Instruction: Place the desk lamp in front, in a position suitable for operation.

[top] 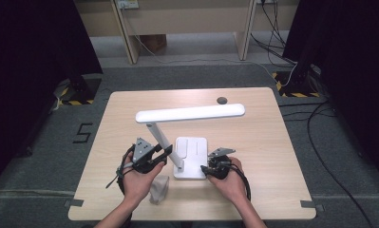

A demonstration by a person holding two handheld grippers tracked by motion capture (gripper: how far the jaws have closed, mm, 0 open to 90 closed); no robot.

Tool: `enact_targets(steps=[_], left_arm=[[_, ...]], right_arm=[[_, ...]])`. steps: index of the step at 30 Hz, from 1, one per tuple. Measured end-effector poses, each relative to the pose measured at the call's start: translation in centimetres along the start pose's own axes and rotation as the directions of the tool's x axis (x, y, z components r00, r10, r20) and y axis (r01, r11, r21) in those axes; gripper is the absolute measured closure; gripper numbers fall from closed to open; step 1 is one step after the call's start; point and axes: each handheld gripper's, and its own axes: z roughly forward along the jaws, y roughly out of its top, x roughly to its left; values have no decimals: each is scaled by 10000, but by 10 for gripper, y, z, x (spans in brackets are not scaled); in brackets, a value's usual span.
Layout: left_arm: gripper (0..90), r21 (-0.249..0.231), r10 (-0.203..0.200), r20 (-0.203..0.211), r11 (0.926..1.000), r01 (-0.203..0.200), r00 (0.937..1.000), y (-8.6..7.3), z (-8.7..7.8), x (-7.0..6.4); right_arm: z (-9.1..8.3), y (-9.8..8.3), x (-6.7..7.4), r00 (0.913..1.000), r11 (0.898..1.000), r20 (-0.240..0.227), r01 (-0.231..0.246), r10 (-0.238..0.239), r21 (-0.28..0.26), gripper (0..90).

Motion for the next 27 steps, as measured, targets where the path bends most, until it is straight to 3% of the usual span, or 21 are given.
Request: enact_targets(steps=[3,9,13,17,22,27], left_arm=[[646,-15,52,41,10000,-52,10000,-1,0,-2],[637,50,210,286,9998,-211,9994,0,-2,1],[590,84,751,973,9970,-763,9924,2,-8,9],[491,83,1123,1200,9934,-1141,9864,0,-25,15],[390,293,1328,1148,9901,-1370,9845,-13,-44,27],[359,694,1033,981,9915,-1104,9898,-28,-56,44]], right_arm=[[0,-1,0,9998,9999,-76,-160,160,-19,621],[-1,-1,1,10000,10000,24,0,-1,53,604],[-5,-1,1,9999,9999,124,-5,6,-119,585],[-10,-2,0,9997,9992,219,58,-49,-391,568],[-16,-4,-1,9995,9984,290,110,-94,-559,556],[-21,-7,-4,9995,9981,320,69,-50,-615,548]])
